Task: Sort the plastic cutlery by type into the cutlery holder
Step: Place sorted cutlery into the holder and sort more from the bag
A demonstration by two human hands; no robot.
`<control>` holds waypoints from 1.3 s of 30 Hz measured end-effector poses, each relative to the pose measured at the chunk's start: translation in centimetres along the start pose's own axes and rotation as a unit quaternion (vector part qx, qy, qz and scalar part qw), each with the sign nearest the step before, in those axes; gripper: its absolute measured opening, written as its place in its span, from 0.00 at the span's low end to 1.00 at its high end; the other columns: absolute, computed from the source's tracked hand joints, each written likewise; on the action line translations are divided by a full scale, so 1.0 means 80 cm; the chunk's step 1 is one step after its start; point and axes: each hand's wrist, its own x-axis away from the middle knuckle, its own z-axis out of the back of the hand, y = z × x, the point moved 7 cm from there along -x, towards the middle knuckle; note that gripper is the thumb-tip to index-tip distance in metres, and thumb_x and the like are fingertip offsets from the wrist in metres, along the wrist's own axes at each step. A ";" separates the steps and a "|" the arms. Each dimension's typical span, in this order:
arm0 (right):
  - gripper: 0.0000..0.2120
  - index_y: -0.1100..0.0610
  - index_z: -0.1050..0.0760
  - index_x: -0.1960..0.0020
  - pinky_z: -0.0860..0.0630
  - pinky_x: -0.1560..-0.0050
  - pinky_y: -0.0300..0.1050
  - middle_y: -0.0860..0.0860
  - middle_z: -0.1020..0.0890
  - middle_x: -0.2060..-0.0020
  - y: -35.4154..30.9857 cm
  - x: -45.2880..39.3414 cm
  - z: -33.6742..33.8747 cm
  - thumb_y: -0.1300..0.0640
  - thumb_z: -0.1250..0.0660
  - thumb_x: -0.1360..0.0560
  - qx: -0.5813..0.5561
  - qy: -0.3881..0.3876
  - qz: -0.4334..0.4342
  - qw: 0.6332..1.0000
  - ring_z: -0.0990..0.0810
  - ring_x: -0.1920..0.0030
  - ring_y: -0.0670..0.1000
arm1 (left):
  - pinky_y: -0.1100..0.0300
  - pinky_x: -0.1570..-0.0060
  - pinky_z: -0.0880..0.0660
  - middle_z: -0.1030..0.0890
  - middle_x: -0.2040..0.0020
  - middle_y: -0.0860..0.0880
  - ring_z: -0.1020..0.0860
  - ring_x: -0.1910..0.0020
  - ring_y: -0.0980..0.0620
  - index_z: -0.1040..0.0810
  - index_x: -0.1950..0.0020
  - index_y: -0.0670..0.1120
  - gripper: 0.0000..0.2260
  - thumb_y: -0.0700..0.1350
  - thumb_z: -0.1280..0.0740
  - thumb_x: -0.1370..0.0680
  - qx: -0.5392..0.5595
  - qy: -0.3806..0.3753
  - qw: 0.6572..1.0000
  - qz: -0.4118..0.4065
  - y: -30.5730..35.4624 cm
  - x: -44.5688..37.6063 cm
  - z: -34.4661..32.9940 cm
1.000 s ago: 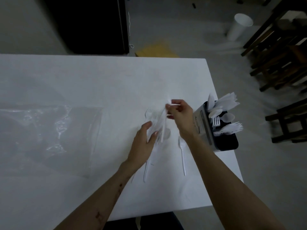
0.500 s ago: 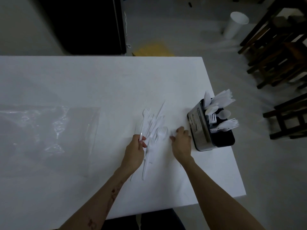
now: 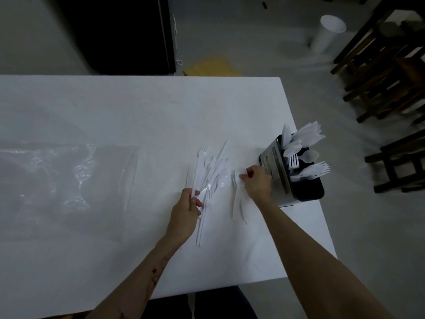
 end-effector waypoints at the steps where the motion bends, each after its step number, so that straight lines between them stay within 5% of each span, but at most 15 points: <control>1: 0.07 0.63 0.22 0.47 0.21 0.51 0.47 0.59 0.18 0.52 -0.002 -0.001 0.004 0.61 0.32 0.23 0.015 0.005 0.011 1.000 0.18 0.52 0.57 | 0.64 0.60 0.25 0.22 0.57 0.49 0.24 0.64 0.55 0.31 0.42 0.50 0.11 0.37 0.46 0.19 0.004 -0.004 1.000 -0.002 0.001 0.001 -0.001; 7: 0.14 0.58 0.26 0.38 0.24 0.49 0.50 0.58 0.24 0.42 -0.025 0.023 -0.001 0.57 0.32 0.23 0.100 0.090 0.120 0.984 0.26 0.41 0.59 | 0.68 0.60 0.25 0.21 0.55 0.48 0.23 0.61 0.53 0.35 0.36 0.49 0.15 0.35 0.46 0.19 0.007 0.005 1.000 0.008 -0.003 0.005 0.003; 12: 0.23 0.54 0.29 0.35 0.24 0.51 0.50 0.53 0.29 0.39 -0.029 0.034 -0.055 0.46 0.30 0.25 0.156 -0.039 0.125 0.979 0.31 0.37 0.55 | 0.60 0.56 0.23 0.20 0.53 0.46 0.21 0.59 0.50 0.33 0.37 0.47 0.13 0.35 0.45 0.19 -0.001 0.023 1.000 0.013 -0.008 0.008 0.012; 16: 0.16 0.56 0.27 0.37 0.26 0.59 0.47 0.54 0.26 0.41 -0.030 0.027 -0.055 0.61 0.31 0.24 0.178 -0.030 0.165 0.970 0.28 0.41 0.56 | 0.56 0.53 0.22 0.21 0.54 0.48 0.22 0.60 0.51 0.33 0.38 0.48 0.13 0.34 0.46 0.19 0.001 0.027 1.000 0.011 -0.008 0.011 0.018; 19: 0.13 0.57 0.26 0.41 0.23 0.58 0.49 0.55 0.25 0.43 -0.028 0.025 -0.039 0.63 0.32 0.24 0.156 0.009 0.204 0.966 0.25 0.45 0.56 | 0.59 0.57 0.23 0.21 0.54 0.50 0.22 0.60 0.52 0.34 0.40 0.50 0.12 0.35 0.46 0.19 0.001 0.038 0.999 0.012 -0.013 0.011 0.023; 21: 0.09 0.55 0.26 0.45 0.24 0.60 0.47 0.52 0.23 0.49 -0.036 0.038 -0.033 0.54 0.32 0.23 0.140 0.023 0.228 0.963 0.23 0.50 0.53 | 0.62 0.59 0.24 0.21 0.54 0.50 0.21 0.60 0.52 0.34 0.41 0.51 0.11 0.36 0.47 0.18 0.003 0.051 0.999 0.012 -0.015 0.011 0.026; 25: 0.29 0.52 0.33 0.41 0.23 0.57 0.46 0.50 0.20 0.52 -0.048 0.073 -0.081 0.32 0.32 0.30 0.211 -0.150 0.187 0.948 0.19 0.55 0.53 | 0.63 0.61 0.24 0.20 0.52 0.49 0.21 0.60 0.53 0.33 0.40 0.49 0.10 0.38 0.47 0.18 0.003 0.073 0.997 0.017 -0.018 0.012 0.029; 28: 0.34 0.55 0.37 0.36 0.21 0.48 0.50 0.53 0.22 0.44 -0.046 0.079 -0.095 0.40 0.26 0.31 0.165 -0.177 0.153 0.958 0.20 0.47 0.56 | 0.65 0.62 0.25 0.21 0.51 0.48 0.21 0.60 0.53 0.32 0.39 0.46 0.09 0.39 0.46 0.18 0.009 0.078 0.997 0.021 -0.018 0.012 0.029; 32: 0.25 0.58 0.32 0.42 0.18 0.51 0.55 0.55 0.21 0.50 -0.032 0.062 -0.081 0.51 0.23 0.31 0.069 -0.195 0.115 0.972 0.20 0.54 0.54 | 0.65 0.63 0.26 0.21 0.50 0.48 0.21 0.60 0.53 0.32 0.39 0.44 0.10 0.36 0.46 0.19 0.004 0.073 0.997 0.019 -0.019 0.012 0.032; 39: 0.21 0.56 0.29 0.45 0.25 0.56 0.48 0.52 0.23 0.48 -0.036 0.050 -0.039 0.44 0.28 0.28 0.157 -0.039 0.126 0.979 0.24 0.48 0.53 | 0.64 0.62 0.27 0.21 0.53 0.49 0.22 0.60 0.51 0.32 0.41 0.46 0.09 0.38 0.47 0.18 0.001 0.075 0.997 0.024 -0.029 0.017 0.037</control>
